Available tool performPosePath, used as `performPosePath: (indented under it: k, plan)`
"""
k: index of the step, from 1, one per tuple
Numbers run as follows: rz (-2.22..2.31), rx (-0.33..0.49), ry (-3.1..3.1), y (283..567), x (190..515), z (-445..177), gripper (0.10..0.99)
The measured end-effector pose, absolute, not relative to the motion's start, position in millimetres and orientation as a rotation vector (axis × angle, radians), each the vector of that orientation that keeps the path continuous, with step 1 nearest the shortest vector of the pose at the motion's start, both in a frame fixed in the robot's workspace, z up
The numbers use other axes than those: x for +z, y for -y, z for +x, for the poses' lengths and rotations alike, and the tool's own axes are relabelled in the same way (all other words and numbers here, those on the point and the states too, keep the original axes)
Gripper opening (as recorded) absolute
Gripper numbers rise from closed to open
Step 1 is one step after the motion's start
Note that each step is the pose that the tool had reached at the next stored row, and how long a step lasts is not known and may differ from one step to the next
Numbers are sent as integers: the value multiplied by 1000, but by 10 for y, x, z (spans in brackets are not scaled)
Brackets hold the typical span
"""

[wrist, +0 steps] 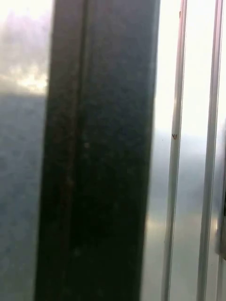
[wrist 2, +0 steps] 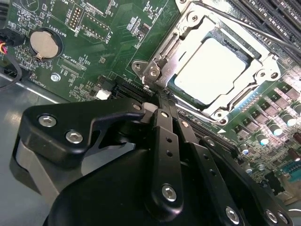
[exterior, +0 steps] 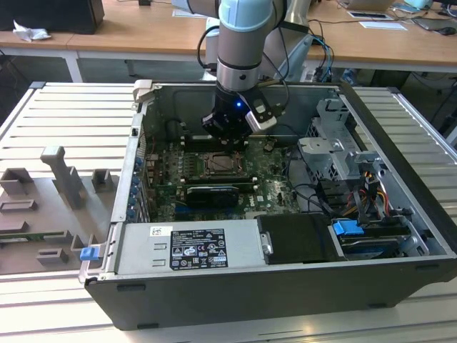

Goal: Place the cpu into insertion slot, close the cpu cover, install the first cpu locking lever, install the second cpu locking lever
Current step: 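Install the first cpu locking lever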

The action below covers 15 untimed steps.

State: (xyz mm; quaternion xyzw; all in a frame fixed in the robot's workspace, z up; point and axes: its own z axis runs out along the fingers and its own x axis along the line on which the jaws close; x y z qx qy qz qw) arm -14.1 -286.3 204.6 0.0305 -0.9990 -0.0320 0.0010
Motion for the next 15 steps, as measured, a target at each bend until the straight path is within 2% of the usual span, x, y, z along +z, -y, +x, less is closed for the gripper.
performPosePath:
  k: [15]
  plan:
    - [95, -90, 3137, 2862, 2020, -140, 106]
